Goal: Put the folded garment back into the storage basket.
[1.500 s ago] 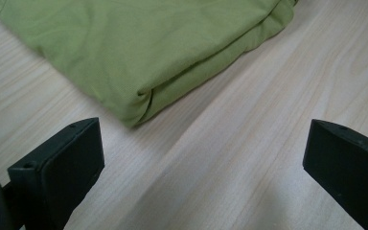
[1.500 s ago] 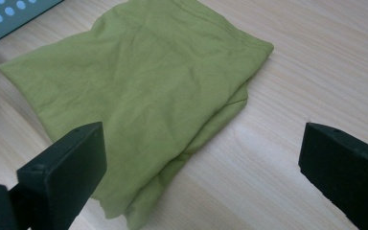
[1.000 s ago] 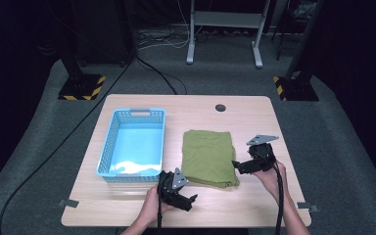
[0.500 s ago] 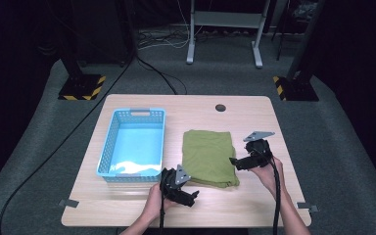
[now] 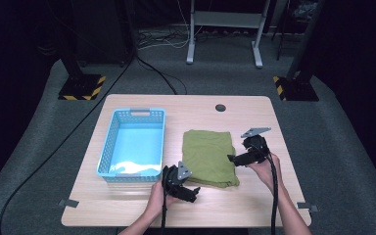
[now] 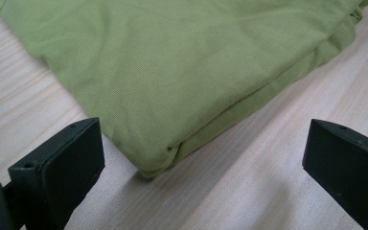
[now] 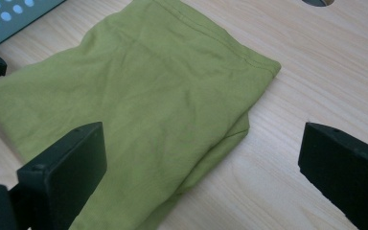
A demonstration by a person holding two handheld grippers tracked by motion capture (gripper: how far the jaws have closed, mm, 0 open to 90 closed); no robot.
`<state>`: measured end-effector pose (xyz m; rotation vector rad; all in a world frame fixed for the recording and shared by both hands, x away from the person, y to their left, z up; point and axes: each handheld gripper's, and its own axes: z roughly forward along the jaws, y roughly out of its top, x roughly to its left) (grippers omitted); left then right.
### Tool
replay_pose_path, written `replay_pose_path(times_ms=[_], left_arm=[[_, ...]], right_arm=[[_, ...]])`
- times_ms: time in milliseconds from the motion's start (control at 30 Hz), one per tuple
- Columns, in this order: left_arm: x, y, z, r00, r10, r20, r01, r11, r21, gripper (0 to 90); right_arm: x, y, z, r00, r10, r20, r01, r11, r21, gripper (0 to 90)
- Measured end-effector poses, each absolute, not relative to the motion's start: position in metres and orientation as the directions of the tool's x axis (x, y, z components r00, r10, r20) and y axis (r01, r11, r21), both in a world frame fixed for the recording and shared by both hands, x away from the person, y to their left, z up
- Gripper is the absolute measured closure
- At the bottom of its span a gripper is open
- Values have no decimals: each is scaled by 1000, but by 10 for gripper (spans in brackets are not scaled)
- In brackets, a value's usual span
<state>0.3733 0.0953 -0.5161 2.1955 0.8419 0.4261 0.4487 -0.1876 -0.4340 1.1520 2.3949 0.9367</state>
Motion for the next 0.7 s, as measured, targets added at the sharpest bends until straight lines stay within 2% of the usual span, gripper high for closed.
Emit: replay_pose_path(times_ms=[700], left_arm=[[388,86,-519,717,696,41,463,-519,718,3]], right_arm=[[477,-177,-444,-623,782,-6,602,485,634,23]])
